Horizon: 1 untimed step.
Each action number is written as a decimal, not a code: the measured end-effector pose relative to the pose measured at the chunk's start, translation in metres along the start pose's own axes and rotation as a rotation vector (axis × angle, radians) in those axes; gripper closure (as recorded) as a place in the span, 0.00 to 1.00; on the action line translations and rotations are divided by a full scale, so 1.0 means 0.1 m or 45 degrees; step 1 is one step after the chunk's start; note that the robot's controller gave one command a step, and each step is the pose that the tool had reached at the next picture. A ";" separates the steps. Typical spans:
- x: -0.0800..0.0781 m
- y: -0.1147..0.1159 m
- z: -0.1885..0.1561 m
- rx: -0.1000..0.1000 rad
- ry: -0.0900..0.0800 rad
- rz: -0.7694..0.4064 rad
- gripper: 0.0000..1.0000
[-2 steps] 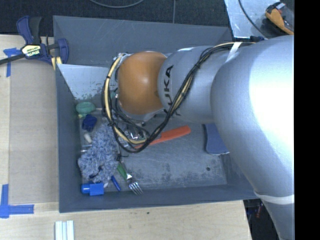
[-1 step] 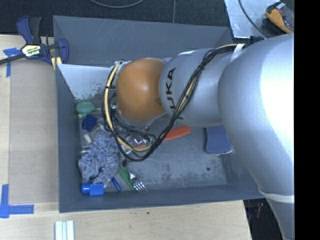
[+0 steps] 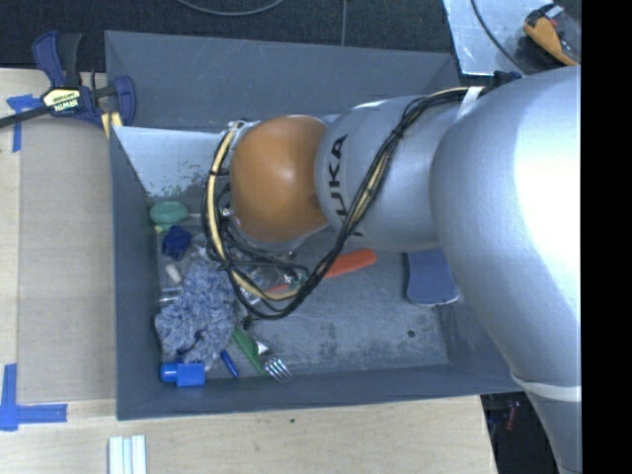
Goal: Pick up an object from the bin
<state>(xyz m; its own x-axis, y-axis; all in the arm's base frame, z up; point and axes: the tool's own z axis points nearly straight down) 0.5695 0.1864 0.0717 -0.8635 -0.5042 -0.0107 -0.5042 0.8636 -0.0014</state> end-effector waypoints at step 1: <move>-0.03 -0.01 -0.01 0.000 -0.006 0.017 1.00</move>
Offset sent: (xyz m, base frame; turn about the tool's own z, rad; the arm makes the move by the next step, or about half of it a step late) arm 0.0000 0.0000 0.0000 0.0000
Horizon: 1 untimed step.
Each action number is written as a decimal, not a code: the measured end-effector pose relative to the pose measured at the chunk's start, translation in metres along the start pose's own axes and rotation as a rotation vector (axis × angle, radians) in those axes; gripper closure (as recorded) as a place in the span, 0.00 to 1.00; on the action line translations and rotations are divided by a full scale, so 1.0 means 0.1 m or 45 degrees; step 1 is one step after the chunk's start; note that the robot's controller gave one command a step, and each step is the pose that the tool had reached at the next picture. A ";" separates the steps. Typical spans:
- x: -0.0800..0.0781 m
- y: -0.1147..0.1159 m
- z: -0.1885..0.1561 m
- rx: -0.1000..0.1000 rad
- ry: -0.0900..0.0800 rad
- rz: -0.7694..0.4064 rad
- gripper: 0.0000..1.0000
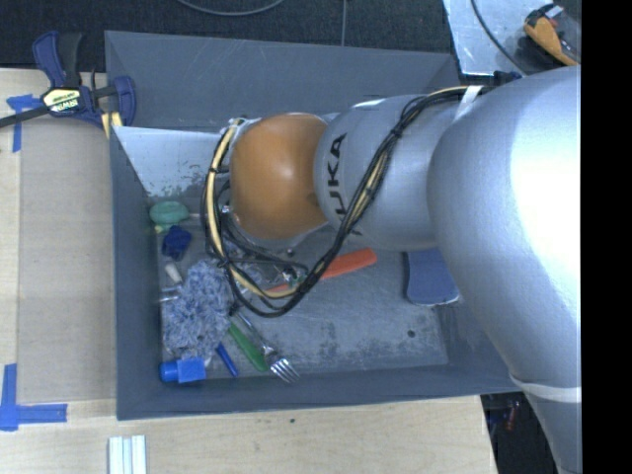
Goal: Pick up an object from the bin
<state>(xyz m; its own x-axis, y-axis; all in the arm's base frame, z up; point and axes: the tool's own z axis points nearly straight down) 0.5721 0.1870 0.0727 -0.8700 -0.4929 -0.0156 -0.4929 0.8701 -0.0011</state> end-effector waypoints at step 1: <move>0.00 0.00 0.00 0.000 0.000 0.001 1.00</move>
Offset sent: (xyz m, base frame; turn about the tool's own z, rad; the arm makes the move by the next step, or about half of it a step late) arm 0.0000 0.0000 0.0697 0.0004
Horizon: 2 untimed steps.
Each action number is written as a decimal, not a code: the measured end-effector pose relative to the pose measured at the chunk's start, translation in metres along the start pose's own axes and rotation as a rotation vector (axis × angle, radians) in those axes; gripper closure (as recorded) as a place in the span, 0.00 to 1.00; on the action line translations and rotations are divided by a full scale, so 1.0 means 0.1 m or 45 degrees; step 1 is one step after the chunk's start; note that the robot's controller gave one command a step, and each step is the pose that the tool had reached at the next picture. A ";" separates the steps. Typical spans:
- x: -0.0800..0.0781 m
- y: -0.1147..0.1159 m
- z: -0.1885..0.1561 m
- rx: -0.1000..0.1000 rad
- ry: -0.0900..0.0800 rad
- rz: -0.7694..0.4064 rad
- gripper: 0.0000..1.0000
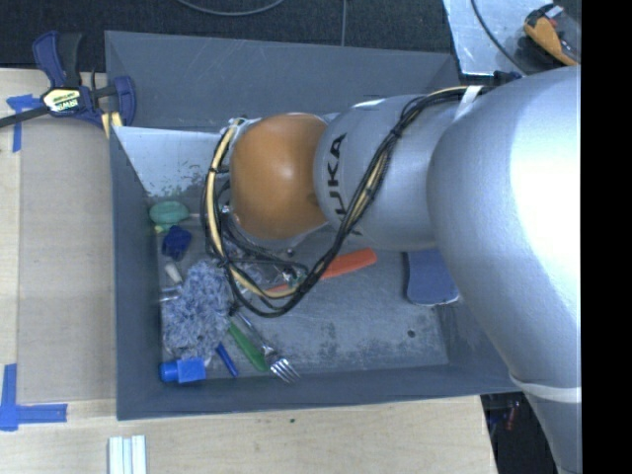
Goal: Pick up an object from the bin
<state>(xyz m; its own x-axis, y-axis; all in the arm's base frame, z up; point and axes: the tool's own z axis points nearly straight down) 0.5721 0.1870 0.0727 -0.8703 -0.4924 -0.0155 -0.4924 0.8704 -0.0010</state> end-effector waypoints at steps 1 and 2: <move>0.03 0.01 -0.17 -0.003 0.014 0.001 1.00; 0.00 0.00 -0.54 -0.001 0.003 0.003 1.00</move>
Offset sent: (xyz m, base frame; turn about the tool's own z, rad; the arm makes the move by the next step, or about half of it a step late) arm -0.0012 -0.0004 0.0707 0.0003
